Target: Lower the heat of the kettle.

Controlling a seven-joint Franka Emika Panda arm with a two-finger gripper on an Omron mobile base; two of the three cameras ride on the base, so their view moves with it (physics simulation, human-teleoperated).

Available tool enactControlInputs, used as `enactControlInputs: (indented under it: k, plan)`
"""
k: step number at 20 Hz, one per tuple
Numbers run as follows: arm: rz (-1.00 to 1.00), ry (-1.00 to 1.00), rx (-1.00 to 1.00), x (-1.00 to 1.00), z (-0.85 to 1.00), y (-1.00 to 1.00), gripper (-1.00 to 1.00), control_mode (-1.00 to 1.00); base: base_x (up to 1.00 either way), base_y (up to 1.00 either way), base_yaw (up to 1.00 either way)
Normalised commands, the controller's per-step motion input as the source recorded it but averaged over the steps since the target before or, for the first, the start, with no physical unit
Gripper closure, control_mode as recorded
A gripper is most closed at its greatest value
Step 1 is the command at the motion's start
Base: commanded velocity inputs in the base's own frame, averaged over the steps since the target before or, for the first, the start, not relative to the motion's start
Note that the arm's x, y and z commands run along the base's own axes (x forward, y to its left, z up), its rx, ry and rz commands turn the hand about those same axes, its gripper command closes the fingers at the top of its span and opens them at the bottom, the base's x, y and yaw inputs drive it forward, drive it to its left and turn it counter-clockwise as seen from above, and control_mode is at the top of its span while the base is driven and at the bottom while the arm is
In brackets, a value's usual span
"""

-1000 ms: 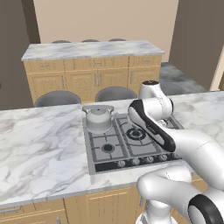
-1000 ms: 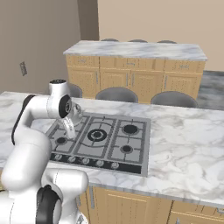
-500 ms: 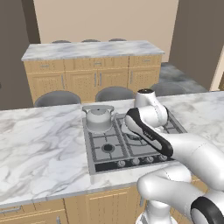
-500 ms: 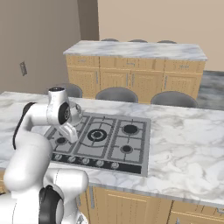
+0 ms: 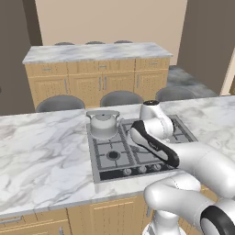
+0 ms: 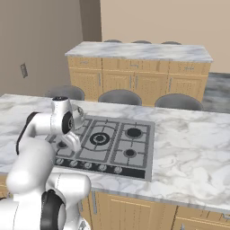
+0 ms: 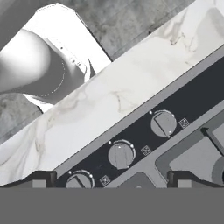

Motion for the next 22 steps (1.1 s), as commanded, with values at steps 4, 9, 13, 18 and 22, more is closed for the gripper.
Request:
enactControlInputs:
  k: [4, 9, 13, 18, 22]
  plan:
    - [0.02, 0.0, 0.0, 0.0, -0.34, 0.0, -1.0, -1.0, 0.0, 0.0, 0.0]
    - [0.01, 0.0, 0.0, 0.0, -0.35, 0.0, -1.0, -1.0, 0.0, 0.0, 0.0]
    - [0.0, -0.01, 0.0, 0.04, -0.33, 0.0, -1.0, -1.0, 0.0, 0.0, 0.0]
    - [0.01, 0.0, 0.0, 0.18, -0.22, 0.0, -1.0, -1.0, 0.0, 0.0, 0.0]
    - [0.02, 0.0, 0.01, 0.07, -0.18, 0.0, -1.0, -1.0, 0.0, 0.0, 0.0]
